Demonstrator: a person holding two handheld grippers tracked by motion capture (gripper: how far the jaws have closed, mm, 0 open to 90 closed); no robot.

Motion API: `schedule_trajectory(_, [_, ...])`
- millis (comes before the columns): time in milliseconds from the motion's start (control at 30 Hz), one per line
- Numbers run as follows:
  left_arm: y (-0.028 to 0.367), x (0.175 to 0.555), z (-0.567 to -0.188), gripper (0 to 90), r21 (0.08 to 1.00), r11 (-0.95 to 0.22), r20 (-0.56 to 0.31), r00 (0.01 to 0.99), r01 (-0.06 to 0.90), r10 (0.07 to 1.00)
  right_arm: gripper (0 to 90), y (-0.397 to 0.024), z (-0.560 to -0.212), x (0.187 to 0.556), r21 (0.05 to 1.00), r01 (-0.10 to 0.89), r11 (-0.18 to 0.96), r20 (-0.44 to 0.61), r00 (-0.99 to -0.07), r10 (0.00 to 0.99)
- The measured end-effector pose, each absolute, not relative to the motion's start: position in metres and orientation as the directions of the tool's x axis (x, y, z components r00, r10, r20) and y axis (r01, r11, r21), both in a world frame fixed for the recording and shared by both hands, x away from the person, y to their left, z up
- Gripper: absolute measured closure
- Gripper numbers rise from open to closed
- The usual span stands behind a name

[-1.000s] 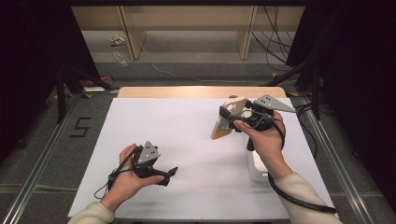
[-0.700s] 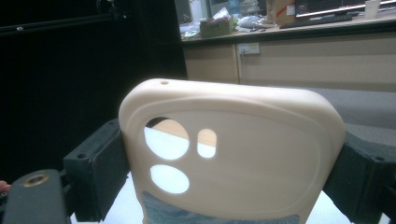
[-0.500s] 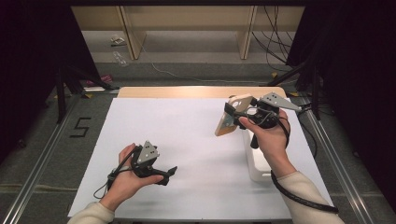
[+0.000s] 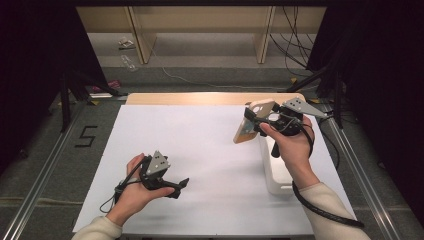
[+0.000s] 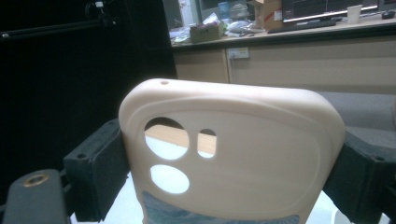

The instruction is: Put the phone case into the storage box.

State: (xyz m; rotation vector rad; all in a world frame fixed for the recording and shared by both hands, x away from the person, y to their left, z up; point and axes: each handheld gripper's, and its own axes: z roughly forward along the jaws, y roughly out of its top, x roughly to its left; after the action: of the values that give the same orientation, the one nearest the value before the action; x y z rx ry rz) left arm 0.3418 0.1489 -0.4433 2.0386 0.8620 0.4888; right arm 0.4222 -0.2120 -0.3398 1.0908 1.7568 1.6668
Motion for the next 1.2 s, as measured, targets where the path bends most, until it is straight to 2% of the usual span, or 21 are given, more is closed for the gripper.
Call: schedule_trajectory(1200, [0.154,0.341,-0.444,0.0,0.824,-0.398,0.02,0.681,0.403,0.732,12.6,-0.23,-0.335,0.427,0.975,0.204,-0.086,0.182,-0.518,0.836])
